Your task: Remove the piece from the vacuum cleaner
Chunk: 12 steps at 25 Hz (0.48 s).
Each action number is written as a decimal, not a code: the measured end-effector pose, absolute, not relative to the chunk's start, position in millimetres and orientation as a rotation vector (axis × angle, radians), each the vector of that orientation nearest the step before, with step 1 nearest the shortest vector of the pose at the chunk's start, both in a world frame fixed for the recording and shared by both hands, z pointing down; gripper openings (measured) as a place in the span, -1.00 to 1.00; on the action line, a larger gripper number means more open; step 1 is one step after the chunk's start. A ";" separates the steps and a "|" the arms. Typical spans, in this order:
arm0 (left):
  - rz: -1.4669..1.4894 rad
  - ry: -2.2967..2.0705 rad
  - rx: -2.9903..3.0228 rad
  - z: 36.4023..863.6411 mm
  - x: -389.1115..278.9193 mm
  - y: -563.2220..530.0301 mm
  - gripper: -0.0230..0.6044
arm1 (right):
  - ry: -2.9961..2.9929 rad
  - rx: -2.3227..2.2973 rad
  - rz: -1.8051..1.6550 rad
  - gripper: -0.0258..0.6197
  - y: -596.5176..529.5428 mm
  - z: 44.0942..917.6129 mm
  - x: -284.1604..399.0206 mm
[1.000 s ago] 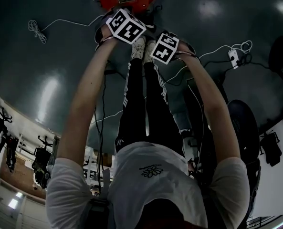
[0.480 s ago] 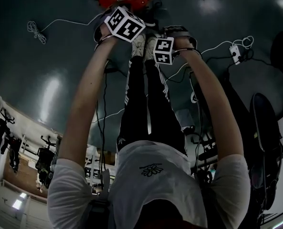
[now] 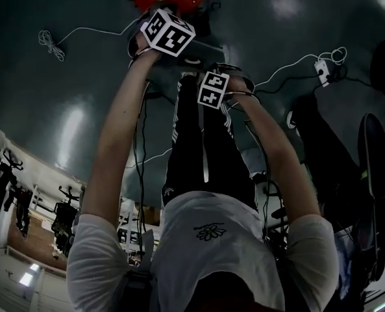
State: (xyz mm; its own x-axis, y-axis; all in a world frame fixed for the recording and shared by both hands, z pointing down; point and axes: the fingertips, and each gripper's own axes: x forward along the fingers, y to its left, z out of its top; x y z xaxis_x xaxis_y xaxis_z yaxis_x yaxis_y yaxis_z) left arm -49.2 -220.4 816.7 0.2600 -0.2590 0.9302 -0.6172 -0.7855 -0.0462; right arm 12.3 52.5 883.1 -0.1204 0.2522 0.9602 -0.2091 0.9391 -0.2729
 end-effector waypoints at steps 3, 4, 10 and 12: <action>1.486 -0.843 2.189 817.4 -50.9 -221.9 -0.91 | -1.641 0.051 0.395 -0.84 24.2 876.2 20.0; 1.460 -0.856 2.172 817.3 -51.6 -221.1 -0.91 | -1.643 0.069 0.386 -0.84 17.2 871.3 22.3; 1.015 -1.081 2.013 758.6 -67.2 -202.0 -0.91 | -1.677 0.161 0.341 -0.84 -3.2 813.4 32.2; 0.888 -1.153 1.978 724.8 -75.3 -193.2 -0.91 | -1.693 0.220 0.351 -0.84 -10.4 786.4 36.1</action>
